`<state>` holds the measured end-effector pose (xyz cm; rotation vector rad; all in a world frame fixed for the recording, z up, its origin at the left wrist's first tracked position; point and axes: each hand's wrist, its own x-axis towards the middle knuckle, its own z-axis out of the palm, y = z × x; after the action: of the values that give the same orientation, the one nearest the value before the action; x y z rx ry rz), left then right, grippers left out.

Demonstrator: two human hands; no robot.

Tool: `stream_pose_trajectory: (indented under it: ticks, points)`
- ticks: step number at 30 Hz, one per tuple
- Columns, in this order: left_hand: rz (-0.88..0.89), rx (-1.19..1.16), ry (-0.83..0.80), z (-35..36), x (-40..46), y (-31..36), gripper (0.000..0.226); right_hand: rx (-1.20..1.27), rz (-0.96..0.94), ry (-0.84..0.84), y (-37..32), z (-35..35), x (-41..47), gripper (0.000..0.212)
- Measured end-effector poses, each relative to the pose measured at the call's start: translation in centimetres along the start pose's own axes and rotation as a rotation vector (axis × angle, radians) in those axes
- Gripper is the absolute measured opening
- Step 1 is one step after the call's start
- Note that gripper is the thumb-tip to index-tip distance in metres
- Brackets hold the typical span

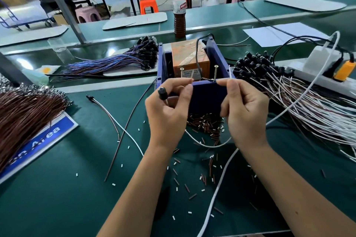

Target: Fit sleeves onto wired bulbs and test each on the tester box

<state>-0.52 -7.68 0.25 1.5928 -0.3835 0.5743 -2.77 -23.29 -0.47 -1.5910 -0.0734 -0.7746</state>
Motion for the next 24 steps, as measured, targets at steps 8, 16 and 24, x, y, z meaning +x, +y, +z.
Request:
stream_pose_trajectory:
  ticks: [8,16,24]
  points:
    - [0.032,0.162,0.351,0.8,-0.2,-0.2,0.011,-0.311,-0.207,0.052,0.3,0.5,-0.4,0.024]
    - [0.081,0.199,0.377,1.1,-0.4,-0.3,0.012,-0.486,-0.359,0.156,0.5,0.1,0.3,0.025]
    - [0.005,0.139,0.358,1.3,-0.4,-0.7,0.012,-0.389,-0.281,0.170,0.7,0.2,0.3,0.019]
